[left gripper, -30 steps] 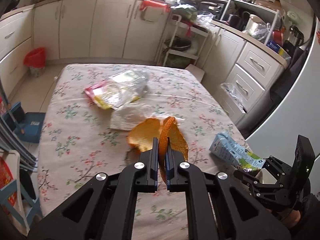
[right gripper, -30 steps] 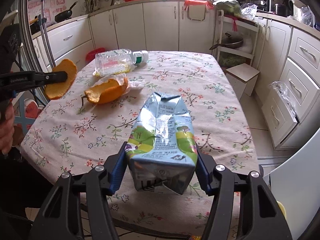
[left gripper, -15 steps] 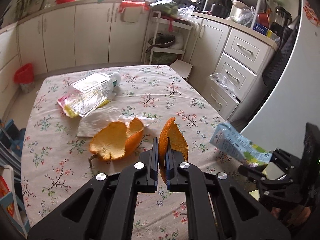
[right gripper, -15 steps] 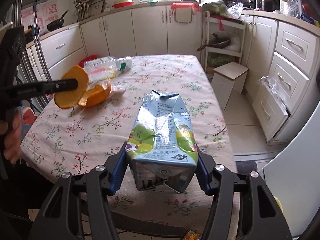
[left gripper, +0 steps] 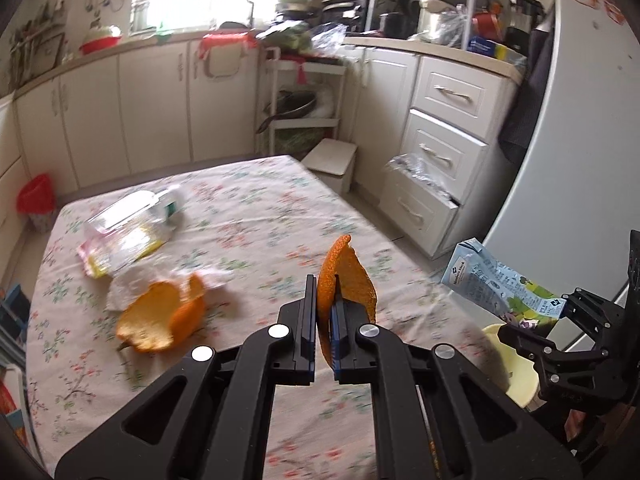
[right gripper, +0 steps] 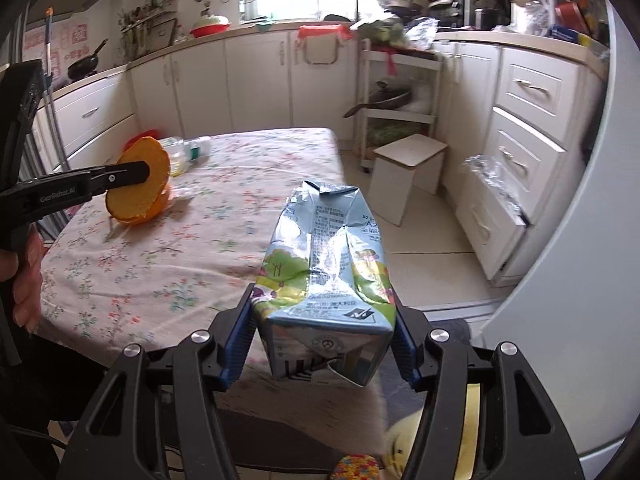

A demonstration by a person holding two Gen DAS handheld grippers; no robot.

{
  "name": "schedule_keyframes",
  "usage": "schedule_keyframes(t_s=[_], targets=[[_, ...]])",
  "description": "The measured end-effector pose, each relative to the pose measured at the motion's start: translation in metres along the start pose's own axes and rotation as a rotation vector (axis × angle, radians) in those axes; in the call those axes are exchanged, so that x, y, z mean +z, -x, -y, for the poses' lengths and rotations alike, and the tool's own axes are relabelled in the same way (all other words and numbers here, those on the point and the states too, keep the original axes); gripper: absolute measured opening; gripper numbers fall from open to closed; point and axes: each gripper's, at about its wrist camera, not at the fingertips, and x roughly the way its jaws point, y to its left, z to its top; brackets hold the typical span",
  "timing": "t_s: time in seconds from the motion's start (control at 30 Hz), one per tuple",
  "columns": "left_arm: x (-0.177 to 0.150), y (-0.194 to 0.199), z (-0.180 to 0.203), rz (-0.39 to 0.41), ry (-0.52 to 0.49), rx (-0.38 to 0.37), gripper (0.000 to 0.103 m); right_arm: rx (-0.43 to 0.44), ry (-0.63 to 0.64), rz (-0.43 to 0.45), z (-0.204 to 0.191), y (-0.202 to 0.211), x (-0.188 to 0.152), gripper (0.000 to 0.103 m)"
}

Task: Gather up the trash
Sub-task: 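Carry the peel in the left gripper and carton in the right gripper to the yellow bin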

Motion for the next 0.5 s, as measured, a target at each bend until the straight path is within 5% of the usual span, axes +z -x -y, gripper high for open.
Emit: schedule_keyframes(t_s=[0.5], targets=[[-0.005, -0.022, 0.125, 0.0, -0.14, -0.169, 0.005, -0.226, -0.268, -0.061, 0.124, 0.02, -0.051, 0.058]])
